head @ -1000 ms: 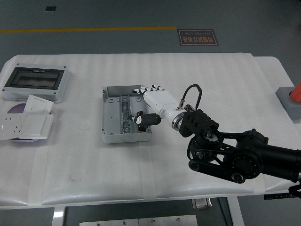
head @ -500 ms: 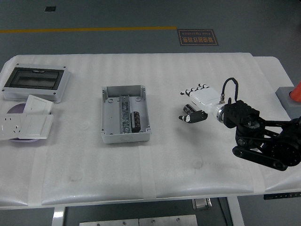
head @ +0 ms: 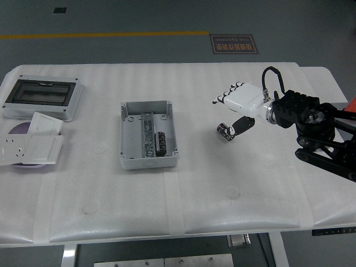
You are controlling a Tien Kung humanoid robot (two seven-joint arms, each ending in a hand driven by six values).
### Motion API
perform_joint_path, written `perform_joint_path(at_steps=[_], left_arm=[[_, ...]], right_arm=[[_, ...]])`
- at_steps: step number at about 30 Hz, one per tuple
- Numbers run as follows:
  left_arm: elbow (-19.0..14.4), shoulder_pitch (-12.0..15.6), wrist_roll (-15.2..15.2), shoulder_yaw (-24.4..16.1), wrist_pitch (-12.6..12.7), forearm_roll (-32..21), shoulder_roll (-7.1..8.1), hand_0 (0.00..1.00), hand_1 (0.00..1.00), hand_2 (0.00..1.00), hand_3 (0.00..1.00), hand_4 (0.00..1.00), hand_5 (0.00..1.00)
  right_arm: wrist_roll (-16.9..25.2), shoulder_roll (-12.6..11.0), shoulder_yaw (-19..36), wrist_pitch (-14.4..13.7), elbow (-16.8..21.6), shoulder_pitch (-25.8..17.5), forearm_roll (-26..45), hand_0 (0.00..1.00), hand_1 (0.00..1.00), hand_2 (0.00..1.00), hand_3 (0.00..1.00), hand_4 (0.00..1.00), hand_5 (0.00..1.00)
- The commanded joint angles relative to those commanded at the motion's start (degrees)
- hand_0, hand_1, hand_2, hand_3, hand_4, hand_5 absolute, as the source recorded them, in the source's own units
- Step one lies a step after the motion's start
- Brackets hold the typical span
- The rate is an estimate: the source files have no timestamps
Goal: Pick up the battery,place it into the box
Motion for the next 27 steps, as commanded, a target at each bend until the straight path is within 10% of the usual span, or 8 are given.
perform_joint_path(at_steps=[8,27], left_arm=[[0.0,-0.6,0.0,0.5,0.0,0.0,0.26,0.668,0.675,0.619,0.638,0.647,0.247],[-0.1,-1.3,0.0,1.7,0.0,-0.4,0.23,0.668,0.673,0.619,0.639,0.646,0.248]], right_arm=[[1.1,1.9,2.6,5.2,-1.7,-0.7,-5.1,0.957,0.922,0.952,0.938,0.690,0.256],[0.9,7.7,4.6,7.2,-7.7,-3.7,-7.4,0.998,0.998,0.998,0.998,0.638,0.162]])
